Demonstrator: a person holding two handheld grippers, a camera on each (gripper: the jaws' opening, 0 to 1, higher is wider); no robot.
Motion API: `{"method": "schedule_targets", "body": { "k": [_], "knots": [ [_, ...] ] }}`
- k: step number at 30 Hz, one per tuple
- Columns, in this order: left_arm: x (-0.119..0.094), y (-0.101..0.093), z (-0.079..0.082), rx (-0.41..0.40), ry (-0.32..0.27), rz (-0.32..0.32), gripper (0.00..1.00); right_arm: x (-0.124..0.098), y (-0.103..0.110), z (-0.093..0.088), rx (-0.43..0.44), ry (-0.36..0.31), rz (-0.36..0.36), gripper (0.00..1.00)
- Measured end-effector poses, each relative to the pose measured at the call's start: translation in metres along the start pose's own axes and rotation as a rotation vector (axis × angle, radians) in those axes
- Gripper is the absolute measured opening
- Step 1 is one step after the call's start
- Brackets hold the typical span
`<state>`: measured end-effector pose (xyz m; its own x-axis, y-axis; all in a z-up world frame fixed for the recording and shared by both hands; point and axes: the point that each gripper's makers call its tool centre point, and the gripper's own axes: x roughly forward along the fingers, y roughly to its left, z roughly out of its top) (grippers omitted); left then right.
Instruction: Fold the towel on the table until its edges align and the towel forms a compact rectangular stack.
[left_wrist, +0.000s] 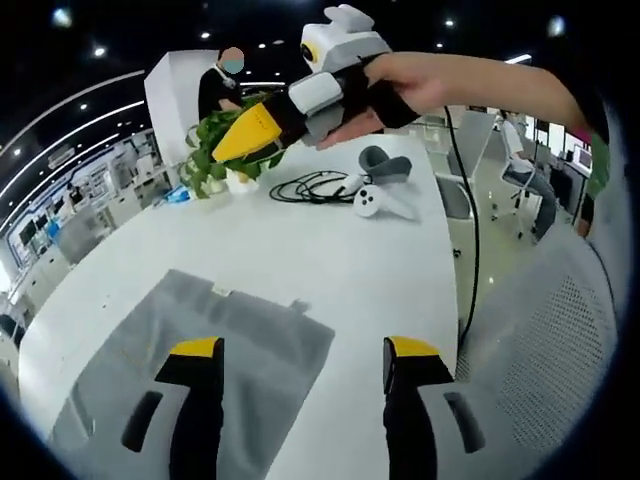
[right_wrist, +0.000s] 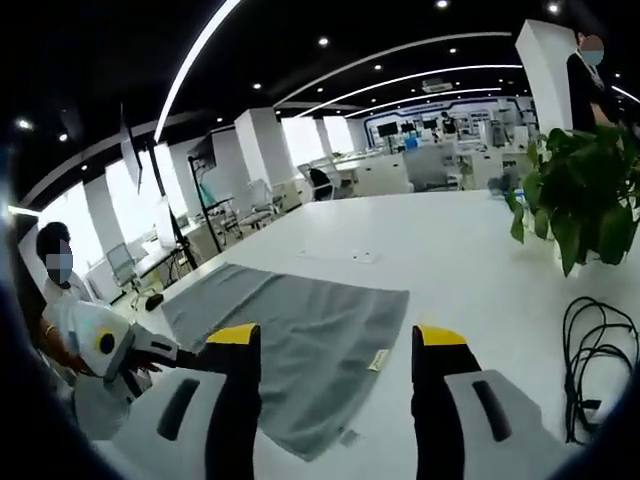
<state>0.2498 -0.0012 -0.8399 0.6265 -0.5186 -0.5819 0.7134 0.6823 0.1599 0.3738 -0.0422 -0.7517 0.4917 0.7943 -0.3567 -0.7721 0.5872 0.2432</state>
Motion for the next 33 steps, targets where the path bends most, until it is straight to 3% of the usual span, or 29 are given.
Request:
{"method": "schedule_targets", "body": {
  "k": [9, 14, 24, 28, 30, 33],
  "knots": [
    [0.023, -0.002, -0.008, 0.065, 0.048, -0.009, 0.54, 0.018, -0.014, -0.012, 0.027, 0.023, 0.001, 0.58],
    [0.038, -0.005, -0.019, 0.112, 0.076, -0.048, 0.47, 0.028, -0.02, -0.012, 0.04, 0.011, -0.009, 0.57],
    [0.054, -0.016, -0.03, 0.24, 0.111, -0.122, 0.32, 0.052, -0.022, -0.025, 0.02, 0.061, 0.002, 0.56],
    [0.061, -0.018, -0.03, 0.24, 0.11, -0.153, 0.26, 0.06, -0.02, -0.029, 0.011, 0.081, 0.01, 0.55],
    [0.064, -0.024, -0.029, 0.174, 0.09, -0.196, 0.26, 0.064, -0.021, -0.029, 0.013, 0.079, 0.02, 0.55],
    [0.069, -0.021, -0.032, 0.127, 0.088, -0.205, 0.26, 0.071, -0.022, -0.028, 0.032, 0.074, 0.03, 0.54]
  ]
}}
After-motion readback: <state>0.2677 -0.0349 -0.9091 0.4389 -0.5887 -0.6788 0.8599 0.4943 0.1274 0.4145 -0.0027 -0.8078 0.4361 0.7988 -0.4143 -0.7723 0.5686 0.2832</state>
